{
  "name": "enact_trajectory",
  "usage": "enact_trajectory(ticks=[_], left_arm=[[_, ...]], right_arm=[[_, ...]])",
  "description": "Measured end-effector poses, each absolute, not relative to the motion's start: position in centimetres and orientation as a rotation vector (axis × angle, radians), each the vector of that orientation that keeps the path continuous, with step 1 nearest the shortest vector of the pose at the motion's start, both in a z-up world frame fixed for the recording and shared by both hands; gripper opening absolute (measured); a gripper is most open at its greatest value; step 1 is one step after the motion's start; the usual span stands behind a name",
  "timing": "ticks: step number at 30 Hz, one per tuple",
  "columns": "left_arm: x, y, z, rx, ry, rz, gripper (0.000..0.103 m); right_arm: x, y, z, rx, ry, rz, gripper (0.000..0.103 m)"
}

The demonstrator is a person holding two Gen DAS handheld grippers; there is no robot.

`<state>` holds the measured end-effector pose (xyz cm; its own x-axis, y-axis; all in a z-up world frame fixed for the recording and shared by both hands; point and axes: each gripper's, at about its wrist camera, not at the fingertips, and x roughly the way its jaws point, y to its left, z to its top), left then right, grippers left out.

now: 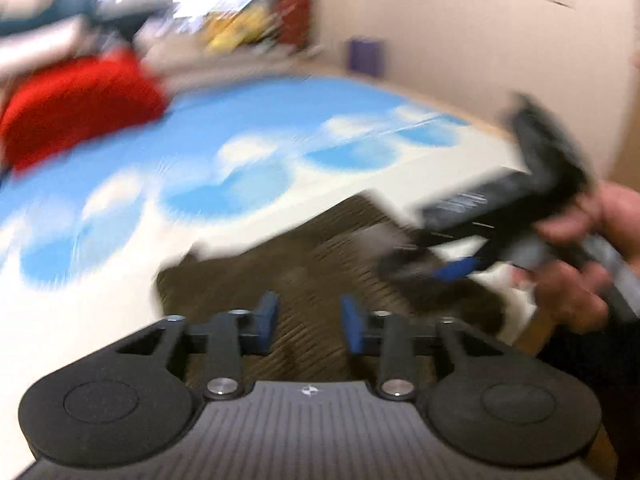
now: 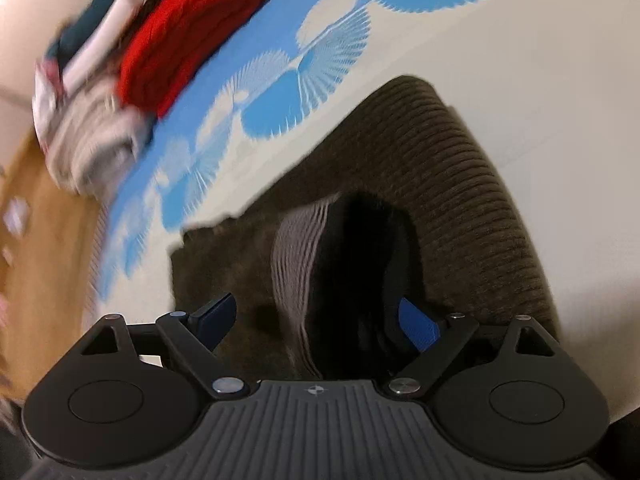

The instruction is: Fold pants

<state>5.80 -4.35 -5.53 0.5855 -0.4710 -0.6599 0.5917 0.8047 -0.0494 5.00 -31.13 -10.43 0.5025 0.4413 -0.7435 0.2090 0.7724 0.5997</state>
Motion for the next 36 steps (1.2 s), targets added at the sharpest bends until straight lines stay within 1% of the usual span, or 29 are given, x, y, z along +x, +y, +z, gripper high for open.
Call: enact_trajectory(ticks=[3,4,5,6,7,9,11,12,14,15,18,19,22,25,26,27,28,29,30,34,35,36], left_arm=[[9.2,-3.4,-8.3,0.100,0.934,-0.608,0.033],[9.6,-3.8,-9.2,0.111,0.973,-0.604,0.033],[9.1,-4.5,-10.0,0.159,0.977,-0.593,0.033],[8.7,-5.4,-10.4,0.222,0.960,-0.587,0.033],[8.5,-6.1,-10.5,0.261,0.935,-0.587,0.033],[9.2,-6.4,-10.2,0.240,0.922,-0.583,0.033],[10.1,-6.1,-9.4,0.141,0.910,-0.593,0.034],[9.9,-5.9,-8.9,0.100,0.894,-0.599,0.034],[9.8,-5.4,-8.3,0.044,0.871,-0.612,0.034],[9.7,-5.4,-7.9,0.021,0.877,-0.632,0.034],[9.7,-6.5,-7.8,0.025,0.891,-0.643,0.034],[9.6,-6.8,-7.6,0.044,0.874,-0.634,0.034],[9.5,-6.3,-6.1,-0.015,0.816,-0.603,0.034],[10.3,-6.0,-5.1,-0.083,0.763,-0.556,0.034],[10.9,-6.4,-5.4,-0.067,0.770,-0.532,0.033],[12.1,-7.2,-6.6,0.006,0.818,-0.473,0.022],[13.0,-7.8,-8.2,0.091,0.873,-0.412,0.024],[13.6,-8.0,-9.8,0.125,0.932,-0.368,0.025],[14.3,-7.8,-11.0,0.096,0.983,-0.331,0.025],[14.4,-7.2,-8.9,-0.032,0.968,-0.328,0.026],[14.4,-6.7,-8.1,-0.080,0.947,-0.338,0.026],[14.5,-6.2,-7.2,-0.127,0.918,-0.350,0.026]], right_arm=[[4.7,-29.9,-10.4,0.603,1.076,0.147,0.089],[4.6,-29.4,-10.1,0.555,1.065,0.152,0.087],[4.5,-28.9,-9.8,0.512,1.055,0.158,0.079],[4.5,-28.4,-9.5,0.457,1.044,0.159,0.062],[4.3,-28.0,-9.2,0.408,1.027,0.158,0.051],[3.6,-28.0,-8.4,0.373,0.981,0.171,0.031],[2.6,-29.5,-6.6,0.423,0.893,0.188,0.020],[1.7,-30.8,-5.4,0.466,0.827,0.168,0.018],[0.1,-33.6,-3.9,0.497,0.734,0.081,0.017],[-0.1,-34.9,-4.1,0.487,0.744,0.021,0.017],[0.8,-37.0,-7.4,0.488,0.926,-0.116,0.017],[1.0,-37.0,-8.1,0.483,0.946,-0.109,0.018],[1.3,-36.1,-7.3,0.408,0.912,-0.067,0.020],[0.8,-36.7,-7.4,0.458,0.923,-0.065,0.022],[1.0,-36.8,-7.3,0.469,0.923,-0.068,0.022],[1.3,-37.1,-7.4,0.474,0.924,-0.070,0.024],[1.4,-37.2,-7.6,0.474,0.926,-0.072,0.024],[1.3,-37.2,-7.7,0.468,0.928,-0.071,0.026],[1.1,-36.9,-7.8,0.473,0.930,-0.051,0.034],[1.1,-35.9,-7.6,0.401,0.943,-0.060,0.034],[1.0,-35.9,-7.4,0.408,0.938,-0.068,0.037],[0.7,-36.1,-7.1,0.414,0.923,-0.074,0.038]])
